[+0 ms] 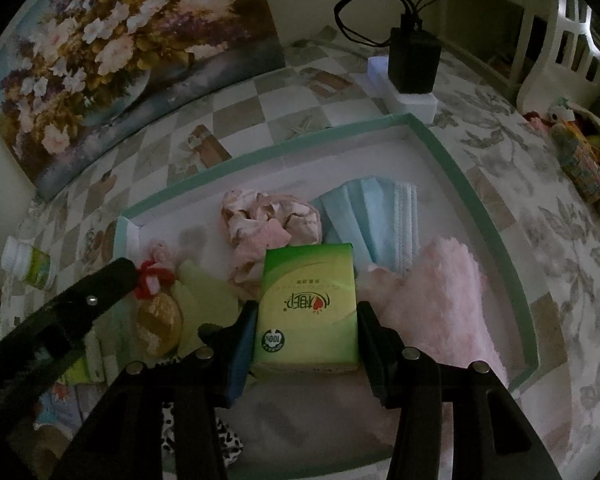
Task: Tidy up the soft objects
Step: 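Release the plush toy into the tray with the left tool while the right tool releases the tissue pack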
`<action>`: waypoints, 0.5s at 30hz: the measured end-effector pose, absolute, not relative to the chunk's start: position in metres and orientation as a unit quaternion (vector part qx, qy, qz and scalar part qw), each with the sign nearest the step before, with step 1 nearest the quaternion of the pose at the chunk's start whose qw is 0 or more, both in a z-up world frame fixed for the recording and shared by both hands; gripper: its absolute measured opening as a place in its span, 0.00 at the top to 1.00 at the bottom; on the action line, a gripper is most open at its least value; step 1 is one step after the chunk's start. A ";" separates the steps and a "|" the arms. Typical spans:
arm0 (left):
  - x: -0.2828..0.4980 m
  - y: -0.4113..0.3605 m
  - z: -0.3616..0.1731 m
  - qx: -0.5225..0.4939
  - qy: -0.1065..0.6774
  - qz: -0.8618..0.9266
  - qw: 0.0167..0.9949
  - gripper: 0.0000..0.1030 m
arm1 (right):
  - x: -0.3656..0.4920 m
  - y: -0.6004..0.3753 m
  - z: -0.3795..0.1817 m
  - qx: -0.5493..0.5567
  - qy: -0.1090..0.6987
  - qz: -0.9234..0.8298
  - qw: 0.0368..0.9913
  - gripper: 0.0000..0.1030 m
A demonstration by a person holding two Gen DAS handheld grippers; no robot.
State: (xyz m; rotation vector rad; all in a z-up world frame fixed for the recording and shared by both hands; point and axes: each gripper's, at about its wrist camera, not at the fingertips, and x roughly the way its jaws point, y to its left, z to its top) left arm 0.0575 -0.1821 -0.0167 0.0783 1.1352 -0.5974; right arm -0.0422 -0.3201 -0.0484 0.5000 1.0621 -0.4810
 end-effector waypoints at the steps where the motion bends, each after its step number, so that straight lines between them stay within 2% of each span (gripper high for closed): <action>1: 0.057 -0.181 -0.014 0.035 0.530 -0.279 0.800 0.35 | -0.043 -0.320 -0.048 0.233 0.495 -0.225 0.806 0.50; 3: 0.055 -0.179 -0.010 0.040 0.532 -0.274 0.800 0.32 | -0.043 -0.319 -0.046 0.230 0.494 -0.226 0.807 0.46; 5: 0.053 -0.177 -0.009 0.048 0.536 -0.265 0.800 0.26 | -0.043 -0.318 -0.045 0.227 0.494 -0.229 0.808 0.38; 7: 0.053 -0.171 -0.010 0.046 0.543 -0.253 0.799 0.21 | -0.043 -0.318 -0.045 0.226 0.495 -0.229 0.807 0.36; 11: 0.055 -0.156 -0.016 0.042 0.556 -0.224 0.799 0.18 | -0.044 -0.318 -0.044 0.223 0.498 -0.233 0.805 0.31; 13: 0.056 -0.150 -0.018 0.042 0.558 -0.212 0.801 0.15 | -0.044 -0.317 -0.043 0.218 0.497 -0.237 0.806 0.24; 15: 0.058 -0.143 -0.020 0.038 0.560 -0.201 0.803 0.12 | -0.044 -0.316 -0.043 0.217 0.496 -0.237 0.807 0.20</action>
